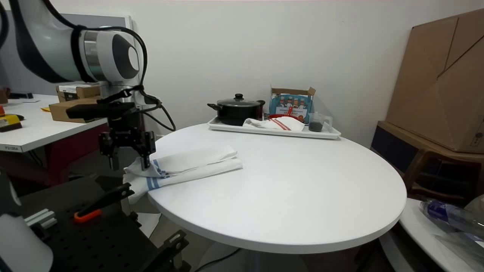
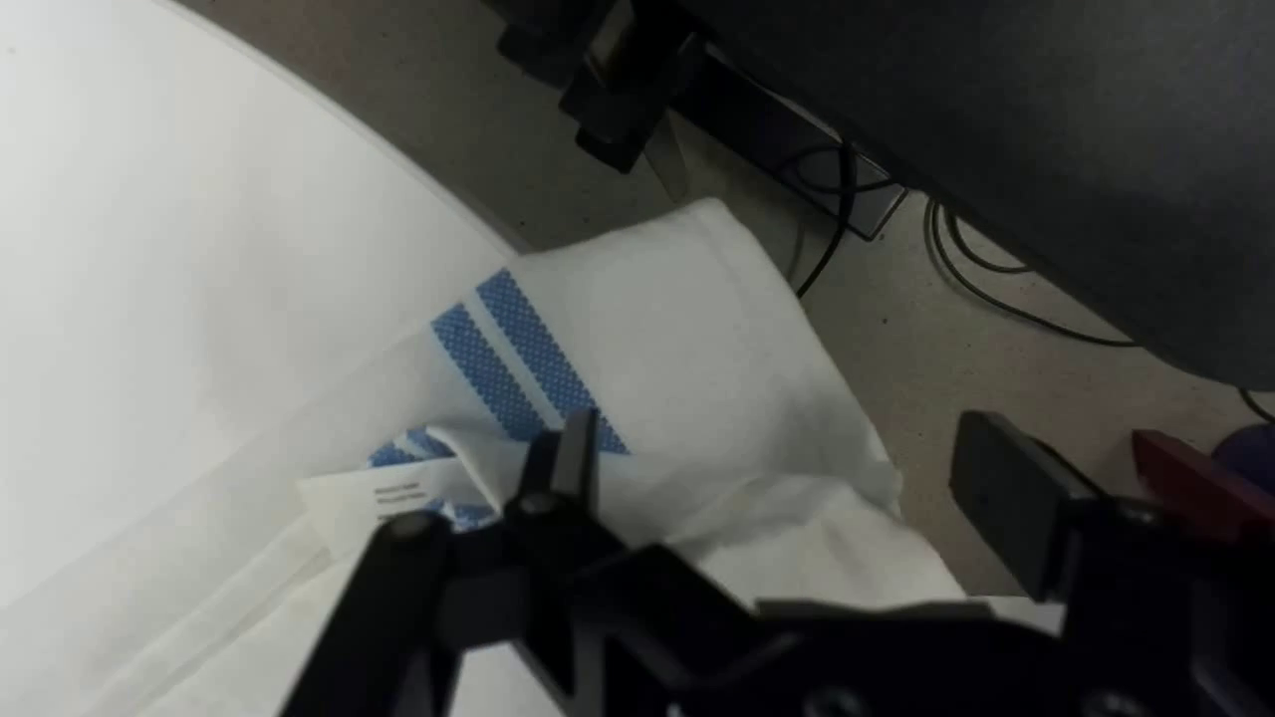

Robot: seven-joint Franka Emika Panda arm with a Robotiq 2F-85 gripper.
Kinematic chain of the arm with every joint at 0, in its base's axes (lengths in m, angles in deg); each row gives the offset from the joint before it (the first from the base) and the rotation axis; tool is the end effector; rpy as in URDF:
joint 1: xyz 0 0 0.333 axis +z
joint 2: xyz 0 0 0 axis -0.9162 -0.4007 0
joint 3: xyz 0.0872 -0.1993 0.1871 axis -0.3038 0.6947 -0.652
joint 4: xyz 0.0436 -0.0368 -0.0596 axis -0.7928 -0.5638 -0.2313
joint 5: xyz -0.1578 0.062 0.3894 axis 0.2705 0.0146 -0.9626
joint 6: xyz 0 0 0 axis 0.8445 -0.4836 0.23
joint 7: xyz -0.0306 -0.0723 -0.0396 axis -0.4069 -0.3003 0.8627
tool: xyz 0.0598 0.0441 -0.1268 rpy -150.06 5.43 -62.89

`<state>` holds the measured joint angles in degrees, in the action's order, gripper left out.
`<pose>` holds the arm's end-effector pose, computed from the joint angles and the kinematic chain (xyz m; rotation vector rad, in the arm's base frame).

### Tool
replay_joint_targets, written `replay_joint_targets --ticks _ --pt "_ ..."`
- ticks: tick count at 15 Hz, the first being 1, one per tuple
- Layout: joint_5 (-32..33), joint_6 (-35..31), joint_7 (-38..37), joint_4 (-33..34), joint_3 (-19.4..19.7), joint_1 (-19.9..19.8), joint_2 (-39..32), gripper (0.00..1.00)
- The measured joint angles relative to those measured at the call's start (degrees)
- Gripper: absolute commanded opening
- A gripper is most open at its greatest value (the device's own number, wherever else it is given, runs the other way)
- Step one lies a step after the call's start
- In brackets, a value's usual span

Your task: Fold the towel on the table

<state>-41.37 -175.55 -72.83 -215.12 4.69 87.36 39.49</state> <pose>0.2777 0.2094 0.0487 2.8417 0.8799 -0.2111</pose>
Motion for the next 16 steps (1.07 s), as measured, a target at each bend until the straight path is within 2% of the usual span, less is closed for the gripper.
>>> replay_joint_targets --ticks 2,6,9,16 --pt "-1.1 1.0 0.1 0.0 -0.3 0.0 0.0 1.00" --pt "-7.4 2.6 2.0 0.3 -2.3 0.1 0.1 1.00" --pt "-7.8 4.5 2.1 1.0 -2.1 -0.1 1.4 1.00" --pt "-8.1 16.8 7.3 2.0 -1.7 -3.7 12.0 1.00"
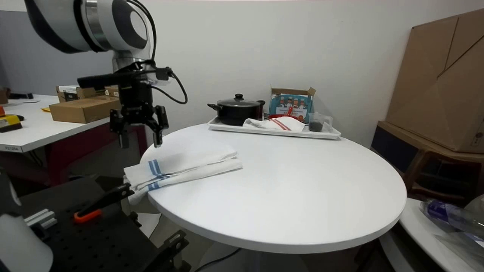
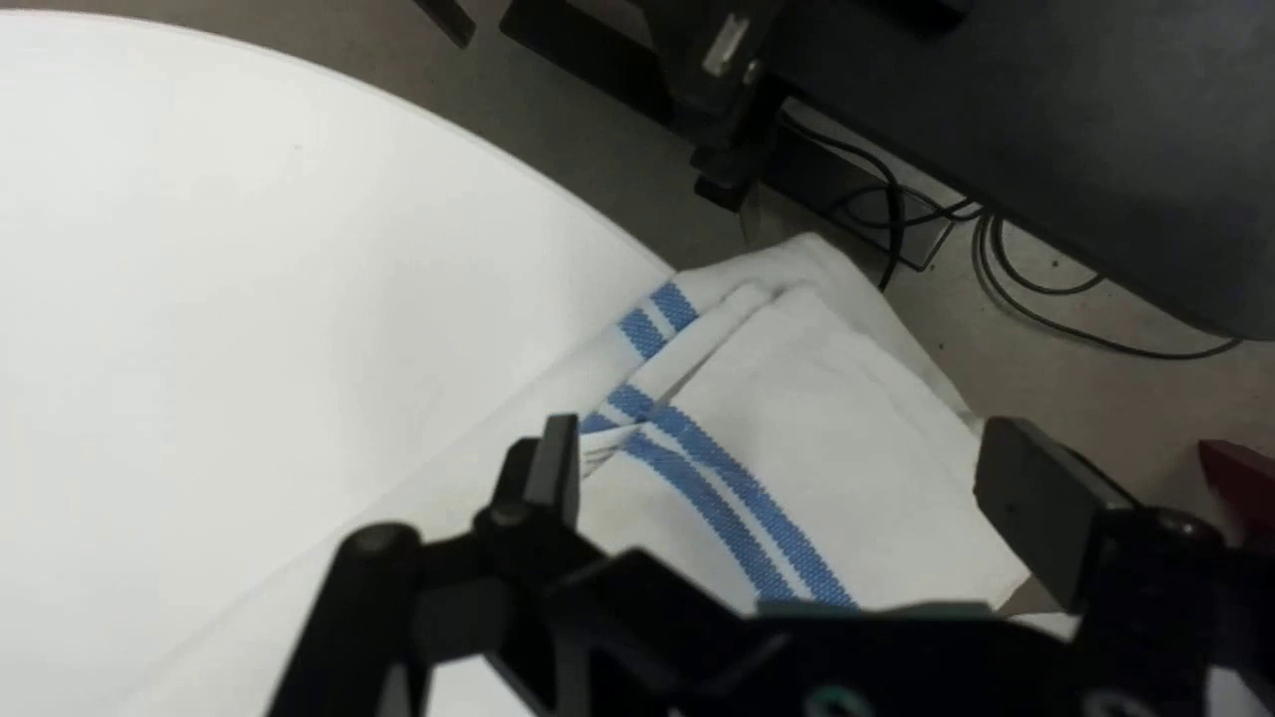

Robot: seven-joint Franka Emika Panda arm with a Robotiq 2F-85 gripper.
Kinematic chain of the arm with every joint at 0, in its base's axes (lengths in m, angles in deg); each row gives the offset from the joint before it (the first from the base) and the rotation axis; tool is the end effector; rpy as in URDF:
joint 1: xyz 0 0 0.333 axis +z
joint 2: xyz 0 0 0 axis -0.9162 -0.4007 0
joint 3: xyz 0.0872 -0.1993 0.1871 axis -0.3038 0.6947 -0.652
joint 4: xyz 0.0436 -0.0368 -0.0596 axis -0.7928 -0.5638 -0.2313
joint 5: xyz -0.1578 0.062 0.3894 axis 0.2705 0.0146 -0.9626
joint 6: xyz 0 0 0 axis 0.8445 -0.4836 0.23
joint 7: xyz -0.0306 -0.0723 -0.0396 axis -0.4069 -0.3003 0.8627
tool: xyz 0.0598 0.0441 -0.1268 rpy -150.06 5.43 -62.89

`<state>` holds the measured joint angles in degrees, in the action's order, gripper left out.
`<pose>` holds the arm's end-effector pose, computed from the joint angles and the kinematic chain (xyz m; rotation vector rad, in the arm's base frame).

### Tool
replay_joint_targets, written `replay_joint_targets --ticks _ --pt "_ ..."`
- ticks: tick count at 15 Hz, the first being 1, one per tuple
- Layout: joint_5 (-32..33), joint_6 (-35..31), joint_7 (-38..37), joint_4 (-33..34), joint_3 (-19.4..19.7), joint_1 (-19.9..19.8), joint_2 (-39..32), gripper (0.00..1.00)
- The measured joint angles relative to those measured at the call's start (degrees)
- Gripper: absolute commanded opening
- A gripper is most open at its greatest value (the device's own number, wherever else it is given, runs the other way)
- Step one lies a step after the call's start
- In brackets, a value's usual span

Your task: Fold the towel on the table

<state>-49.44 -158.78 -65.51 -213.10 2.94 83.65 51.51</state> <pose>0.3197 0.1900 0.1169 2.7969 0.7600 -0.2738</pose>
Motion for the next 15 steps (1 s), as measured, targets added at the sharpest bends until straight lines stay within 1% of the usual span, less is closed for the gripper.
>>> replay_joint_targets --ticks 3,6,9,12,15 --pt "0.4 2.6 0.9 0.3 0.5 -2.1 4.8 1.00" --pt "1.4 4.7 3.5 1.1 0.9 -3.8 6.2 1.00" --pt "2.7 5.7 7.4 1.3 0.9 -4.3 5.1 1.00" --pt "4.9 5.7 8.8 1.8 1.0 -4.8 3.1 1.00" --pt "7.1 5.6 13.2 3.7 2.7 -6.3 0.8 1.00"
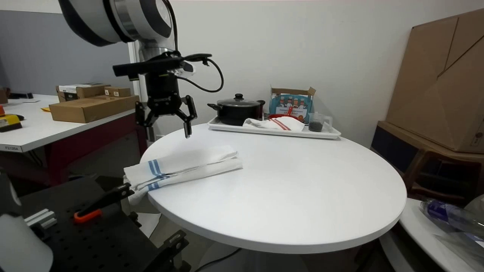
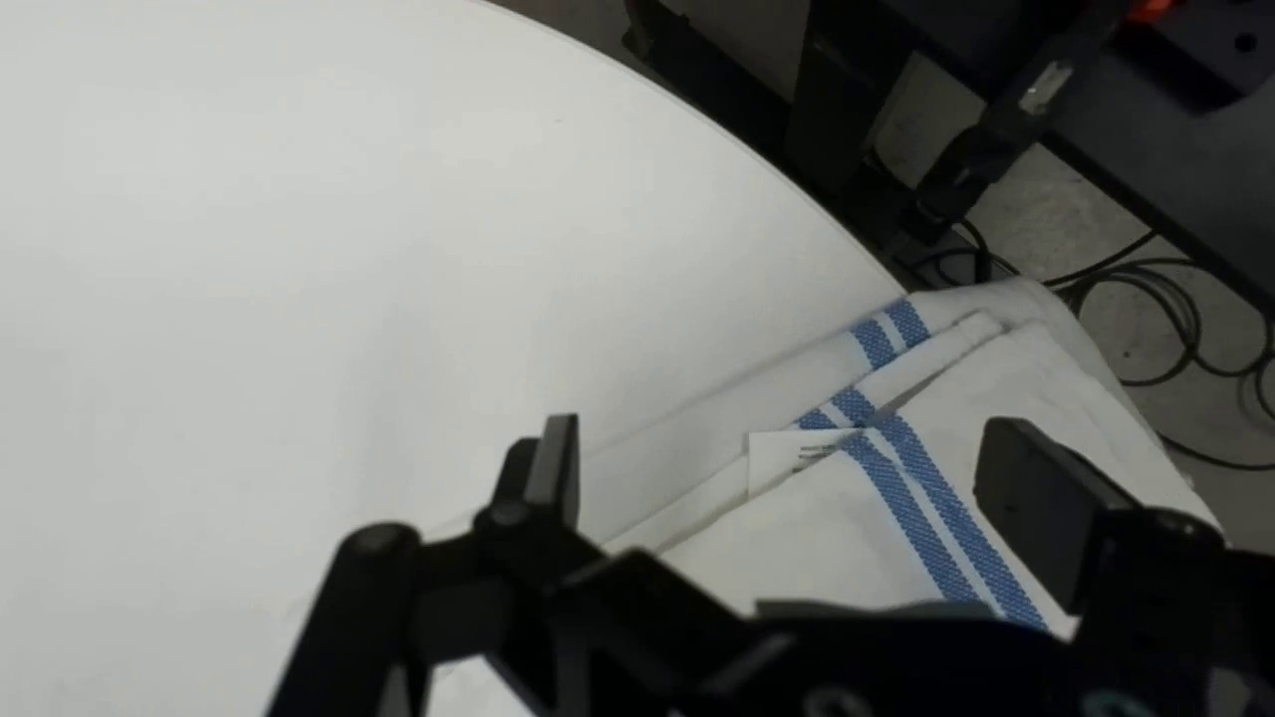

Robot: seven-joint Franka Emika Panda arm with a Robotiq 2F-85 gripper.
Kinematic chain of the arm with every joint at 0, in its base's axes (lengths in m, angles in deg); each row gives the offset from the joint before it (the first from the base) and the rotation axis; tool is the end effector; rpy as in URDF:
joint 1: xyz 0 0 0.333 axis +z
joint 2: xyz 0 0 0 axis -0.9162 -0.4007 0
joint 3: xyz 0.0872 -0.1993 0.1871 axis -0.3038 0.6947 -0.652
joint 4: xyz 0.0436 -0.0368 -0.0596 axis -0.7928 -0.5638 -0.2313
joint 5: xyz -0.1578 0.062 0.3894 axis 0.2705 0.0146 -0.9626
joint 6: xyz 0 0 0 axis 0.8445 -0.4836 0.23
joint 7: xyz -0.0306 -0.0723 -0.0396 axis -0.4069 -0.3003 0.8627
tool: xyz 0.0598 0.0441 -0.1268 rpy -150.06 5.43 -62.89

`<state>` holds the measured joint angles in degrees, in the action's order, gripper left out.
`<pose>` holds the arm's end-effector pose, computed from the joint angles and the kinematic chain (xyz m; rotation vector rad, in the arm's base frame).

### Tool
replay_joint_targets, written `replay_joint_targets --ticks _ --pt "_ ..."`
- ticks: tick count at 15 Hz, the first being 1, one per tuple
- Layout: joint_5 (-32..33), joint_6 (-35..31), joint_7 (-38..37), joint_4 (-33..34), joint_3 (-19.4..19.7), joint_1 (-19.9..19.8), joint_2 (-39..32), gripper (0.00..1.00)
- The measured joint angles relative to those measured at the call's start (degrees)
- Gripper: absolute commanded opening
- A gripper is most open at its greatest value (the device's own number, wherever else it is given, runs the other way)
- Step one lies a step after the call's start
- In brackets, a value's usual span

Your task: Fold the towel on the table

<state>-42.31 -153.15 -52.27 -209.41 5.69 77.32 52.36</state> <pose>0.3683 0.1367 0.1394 2.6696 0.9606 -0.3249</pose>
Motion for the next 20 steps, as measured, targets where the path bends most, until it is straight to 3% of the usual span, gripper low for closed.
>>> replay_joint_targets --ticks 5,8,17,20 --pt "3.3 0.3 8.5 6.2 5.4 -4.9 -3.9 1.00" --pt "3.3 0.9 10.4 7.6 5.7 -5.3 -5.9 1.00" --pt "1.6 1.3 11.4 -4.0 -3.3 3.2 -8.8 1.00" --pt "4.3 0.7 9.4 -4.6 -5.3 6.3 -9.6 1.00"
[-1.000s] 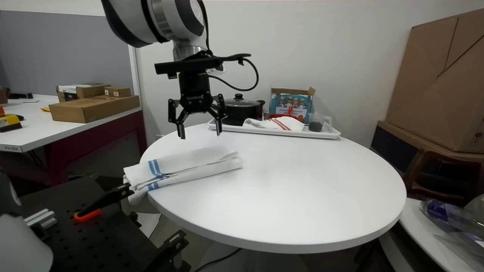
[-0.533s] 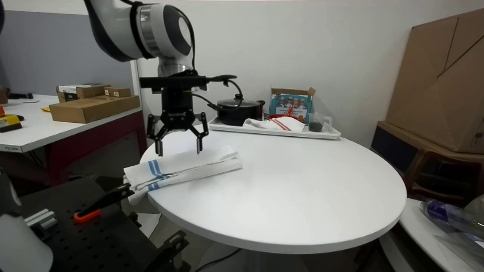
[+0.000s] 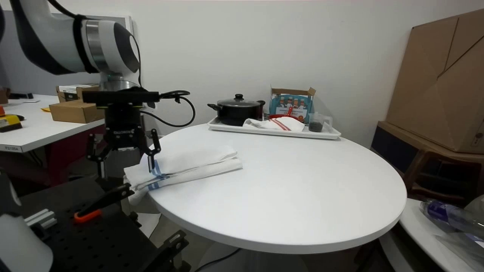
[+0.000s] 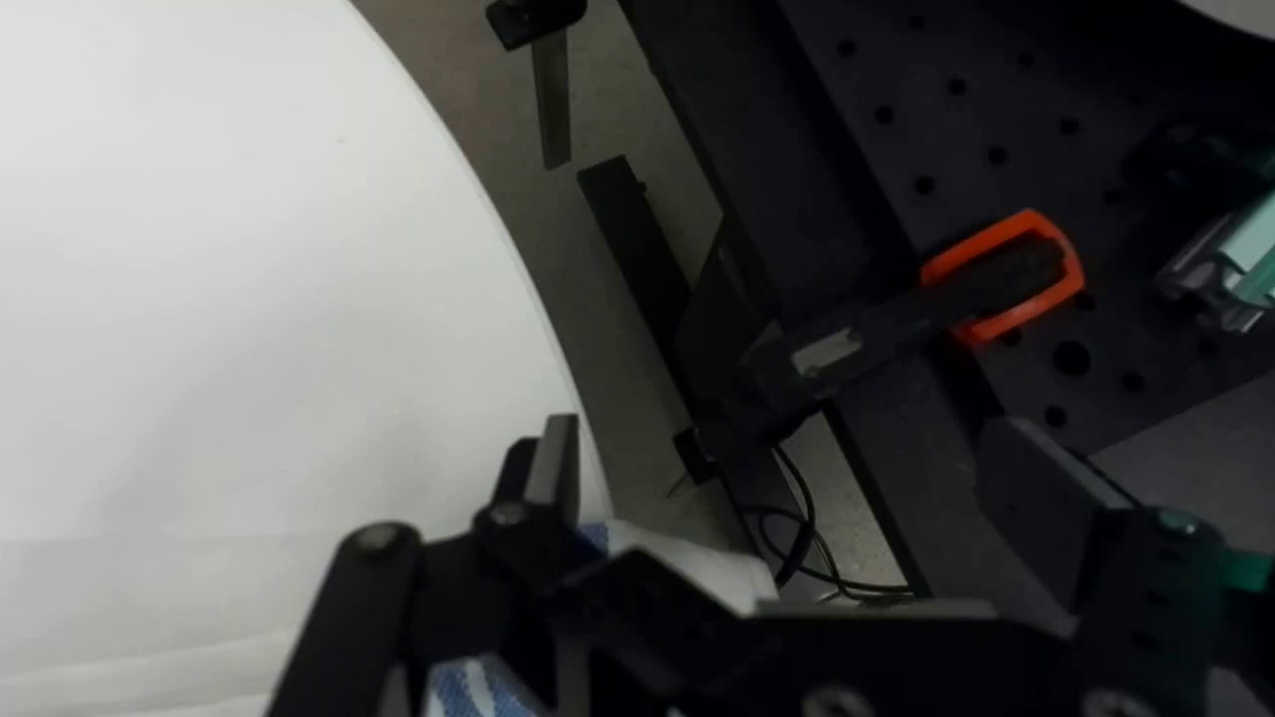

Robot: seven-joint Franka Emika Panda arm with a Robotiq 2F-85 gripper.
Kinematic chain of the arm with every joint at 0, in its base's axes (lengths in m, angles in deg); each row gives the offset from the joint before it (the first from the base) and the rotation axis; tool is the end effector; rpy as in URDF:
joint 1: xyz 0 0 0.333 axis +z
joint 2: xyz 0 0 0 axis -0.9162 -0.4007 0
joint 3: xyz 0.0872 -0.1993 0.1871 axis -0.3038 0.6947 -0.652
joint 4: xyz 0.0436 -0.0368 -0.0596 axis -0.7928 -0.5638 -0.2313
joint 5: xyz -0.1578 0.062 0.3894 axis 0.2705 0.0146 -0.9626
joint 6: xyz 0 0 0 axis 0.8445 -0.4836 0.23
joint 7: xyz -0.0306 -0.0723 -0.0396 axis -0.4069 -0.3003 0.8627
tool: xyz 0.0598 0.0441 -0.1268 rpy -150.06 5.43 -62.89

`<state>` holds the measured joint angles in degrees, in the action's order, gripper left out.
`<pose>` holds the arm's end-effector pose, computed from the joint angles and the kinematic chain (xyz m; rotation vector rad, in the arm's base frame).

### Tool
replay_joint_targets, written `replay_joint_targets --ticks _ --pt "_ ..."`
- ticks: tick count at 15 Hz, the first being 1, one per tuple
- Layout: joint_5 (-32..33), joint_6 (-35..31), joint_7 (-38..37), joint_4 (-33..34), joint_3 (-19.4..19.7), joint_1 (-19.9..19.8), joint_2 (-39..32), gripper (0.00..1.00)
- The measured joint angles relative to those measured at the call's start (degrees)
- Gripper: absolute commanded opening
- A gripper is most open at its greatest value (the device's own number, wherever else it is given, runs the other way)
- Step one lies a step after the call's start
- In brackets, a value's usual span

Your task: Fold the towel on the table

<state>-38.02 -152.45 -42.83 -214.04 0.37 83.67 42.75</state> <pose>0.2628 0.1683 0.0607 2.3059 1.5211 -0.6542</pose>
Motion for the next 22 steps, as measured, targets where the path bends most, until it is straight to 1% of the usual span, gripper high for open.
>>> replay_joint_targets --ticks 2,7,11,14,18,19,20,22 --pt "5.1 -3.1 -5.0 0.0 -0.2 1.6 -0.8 1.00" --pt "19.6 -12.2 -23.5 0.0 1.2 2.9 -3.3 1.00" --pt "28.5 -14.3 -35.4 0.0 2.5 3.3 -4.9 1.00" --pt "31.6 -14.4 -40.2 0.0 2.5 3.4 -6.3 1.00" --pt "31.3 -15.3 -41.1 0.0 2.5 3.5 -8.7 1.00" --pt "31.3 -15.7 -41.2 0.0 2.5 3.5 -9.2 0.75" --pt "31.4 -16.1 -41.6 0.1 2.5 3.5 -9.6 0.74" --pt "32.4 -16.4 -43.3 0.4 2.5 3.5 -10.4 0.60"
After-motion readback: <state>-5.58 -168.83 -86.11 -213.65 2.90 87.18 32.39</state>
